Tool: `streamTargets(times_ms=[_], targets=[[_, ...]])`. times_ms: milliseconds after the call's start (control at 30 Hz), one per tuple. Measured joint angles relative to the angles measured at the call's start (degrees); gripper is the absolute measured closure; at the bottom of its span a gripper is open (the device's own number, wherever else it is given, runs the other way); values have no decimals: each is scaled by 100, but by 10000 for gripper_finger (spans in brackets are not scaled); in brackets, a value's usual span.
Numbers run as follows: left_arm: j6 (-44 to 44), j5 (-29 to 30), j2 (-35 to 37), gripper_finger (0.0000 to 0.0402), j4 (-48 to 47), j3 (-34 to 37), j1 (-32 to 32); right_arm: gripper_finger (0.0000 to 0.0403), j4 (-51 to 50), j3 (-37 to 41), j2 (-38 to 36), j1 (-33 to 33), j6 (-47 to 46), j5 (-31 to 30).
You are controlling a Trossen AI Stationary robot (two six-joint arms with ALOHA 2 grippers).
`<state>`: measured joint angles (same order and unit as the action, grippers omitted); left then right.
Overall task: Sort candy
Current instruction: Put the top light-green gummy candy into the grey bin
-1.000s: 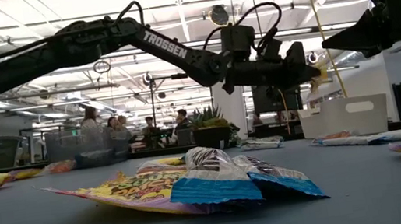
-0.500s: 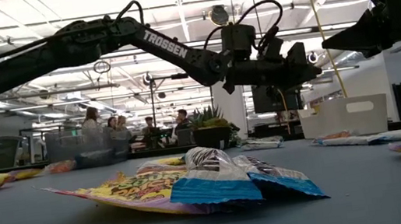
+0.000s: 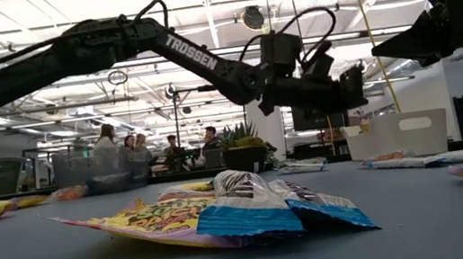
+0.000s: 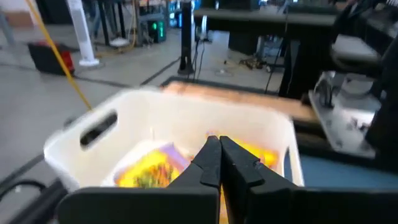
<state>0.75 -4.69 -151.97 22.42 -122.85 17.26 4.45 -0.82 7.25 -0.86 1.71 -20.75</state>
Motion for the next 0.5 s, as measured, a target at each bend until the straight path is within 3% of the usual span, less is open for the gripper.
streamTargets(times_ms=[233, 500], targets=[[-137, 188, 830, 400, 308, 1109, -63, 403, 0, 0, 0, 1, 0, 0], [-812, 902, 2787, 401, 331, 3640, -109, 403, 1, 0, 1, 0, 1, -1]])
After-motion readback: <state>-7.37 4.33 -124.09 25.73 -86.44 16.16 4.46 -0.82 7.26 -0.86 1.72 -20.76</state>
